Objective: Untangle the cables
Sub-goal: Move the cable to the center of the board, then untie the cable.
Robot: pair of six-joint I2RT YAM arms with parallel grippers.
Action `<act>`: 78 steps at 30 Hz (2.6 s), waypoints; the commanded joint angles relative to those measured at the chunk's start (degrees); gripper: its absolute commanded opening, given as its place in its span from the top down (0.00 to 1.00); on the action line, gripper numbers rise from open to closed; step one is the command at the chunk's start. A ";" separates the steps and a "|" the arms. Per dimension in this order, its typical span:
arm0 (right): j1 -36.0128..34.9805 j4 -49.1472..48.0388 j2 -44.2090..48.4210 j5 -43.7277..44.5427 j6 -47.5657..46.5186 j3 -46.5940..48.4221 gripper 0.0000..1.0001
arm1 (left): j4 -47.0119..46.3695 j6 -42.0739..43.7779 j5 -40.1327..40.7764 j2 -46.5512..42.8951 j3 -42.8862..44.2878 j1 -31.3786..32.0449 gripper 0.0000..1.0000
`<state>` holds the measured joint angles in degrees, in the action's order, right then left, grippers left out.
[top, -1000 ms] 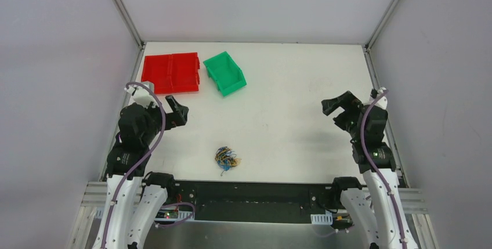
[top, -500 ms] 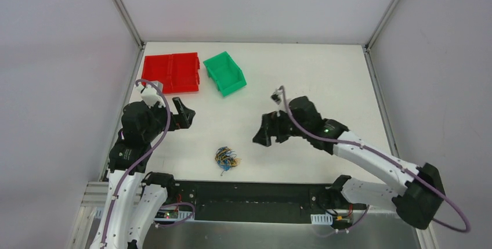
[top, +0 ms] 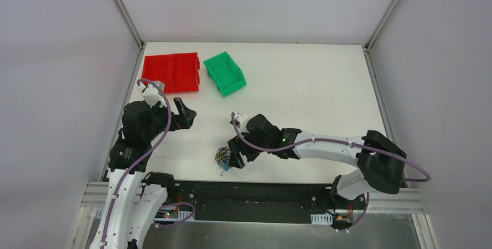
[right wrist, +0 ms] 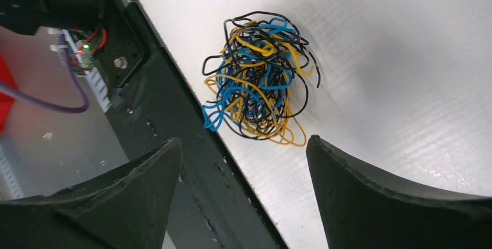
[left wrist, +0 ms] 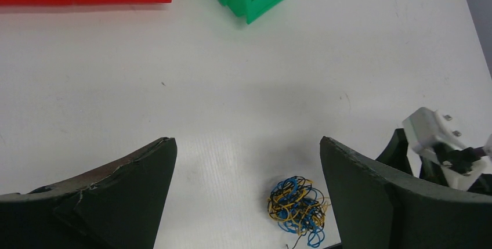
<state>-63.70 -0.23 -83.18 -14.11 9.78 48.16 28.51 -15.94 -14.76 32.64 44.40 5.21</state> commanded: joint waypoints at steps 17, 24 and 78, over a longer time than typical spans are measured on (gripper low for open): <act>0.21 -7.92 -2.25 11.46 1.19 -1.34 1.00 | -1.92 -1.23 -1.90 3.87 -0.40 -0.20 0.02; 10.03 -4.49 10.28 7.98 2.04 -7.12 1.00 | -3.56 -10.88 -13.46 17.58 0.71 0.58 0.08; 32.02 -5.62 14.65 -5.27 8.68 -13.37 0.38 | -63.06 -13.61 -20.93 65.85 0.70 28.45 1.00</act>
<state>-28.40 -2.68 -65.76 -16.47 20.45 33.82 -29.76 -30.52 -29.98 102.83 46.87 33.89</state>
